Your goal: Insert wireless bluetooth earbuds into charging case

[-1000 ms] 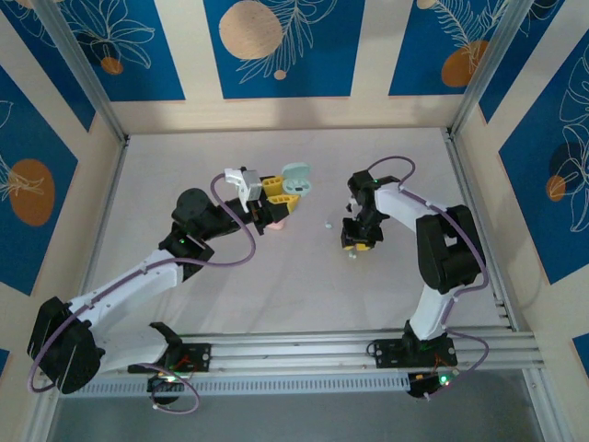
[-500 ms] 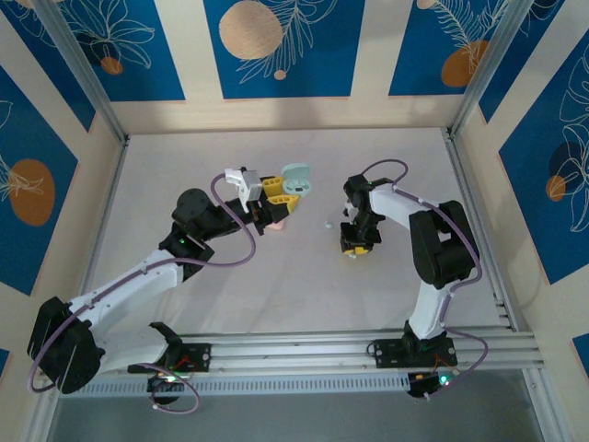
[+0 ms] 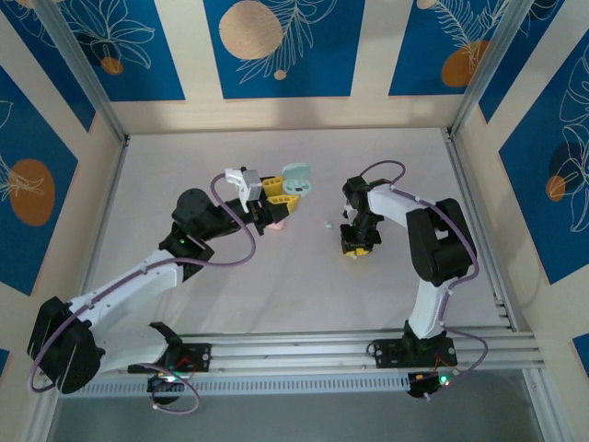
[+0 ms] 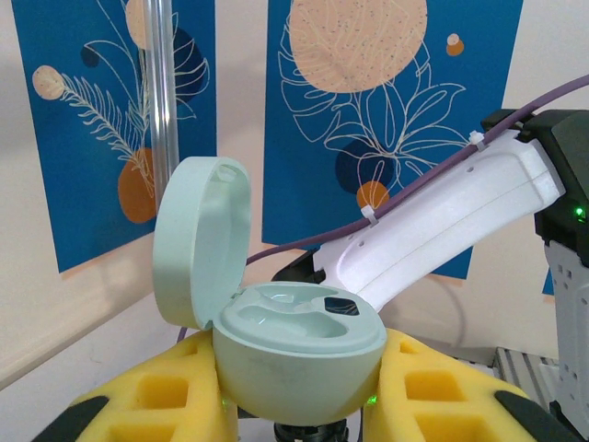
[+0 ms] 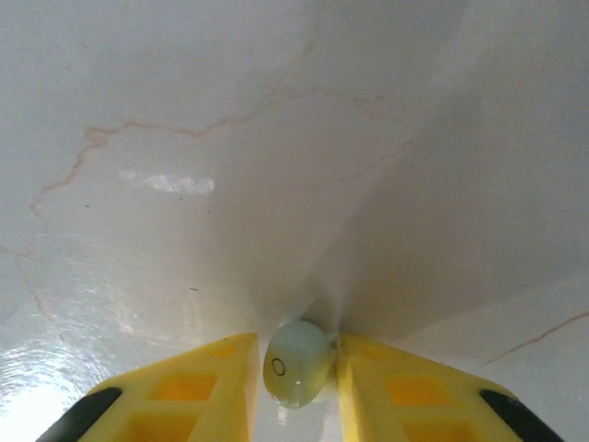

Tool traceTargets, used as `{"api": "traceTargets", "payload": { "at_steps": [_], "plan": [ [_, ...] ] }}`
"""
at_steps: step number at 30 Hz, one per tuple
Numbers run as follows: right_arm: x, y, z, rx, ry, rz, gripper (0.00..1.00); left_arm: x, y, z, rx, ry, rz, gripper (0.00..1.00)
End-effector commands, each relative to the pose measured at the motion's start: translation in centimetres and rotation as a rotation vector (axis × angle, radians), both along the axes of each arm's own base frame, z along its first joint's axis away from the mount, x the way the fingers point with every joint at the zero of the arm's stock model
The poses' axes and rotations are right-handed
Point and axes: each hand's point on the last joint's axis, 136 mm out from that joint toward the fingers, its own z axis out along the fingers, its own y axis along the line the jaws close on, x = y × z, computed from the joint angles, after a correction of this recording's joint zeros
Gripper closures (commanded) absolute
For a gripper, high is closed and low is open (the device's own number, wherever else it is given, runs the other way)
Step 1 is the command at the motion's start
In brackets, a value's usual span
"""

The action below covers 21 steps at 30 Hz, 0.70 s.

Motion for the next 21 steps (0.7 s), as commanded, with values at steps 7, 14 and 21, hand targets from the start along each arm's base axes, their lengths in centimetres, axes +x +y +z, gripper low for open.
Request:
{"api": "traceTargets", "payload": {
  "at_steps": [7, 14, 21],
  "plan": [
    [0.1, 0.3, 1.0, -0.007, -0.002, 0.024, 0.69, -0.3, 0.0, 0.8, -0.024, -0.013, -0.002, 0.76],
    [0.5, 0.0, 0.9, -0.021, -0.013, 0.010, 0.69, -0.2, -0.1, 0.7, -0.024, -0.012, -0.005, 0.76],
    [0.9, 0.1, 0.7, 0.013, -0.006, -0.036, 0.70, -0.1, -0.1, 0.6, -0.022, -0.008, -0.001, 0.76]
  ]
}}
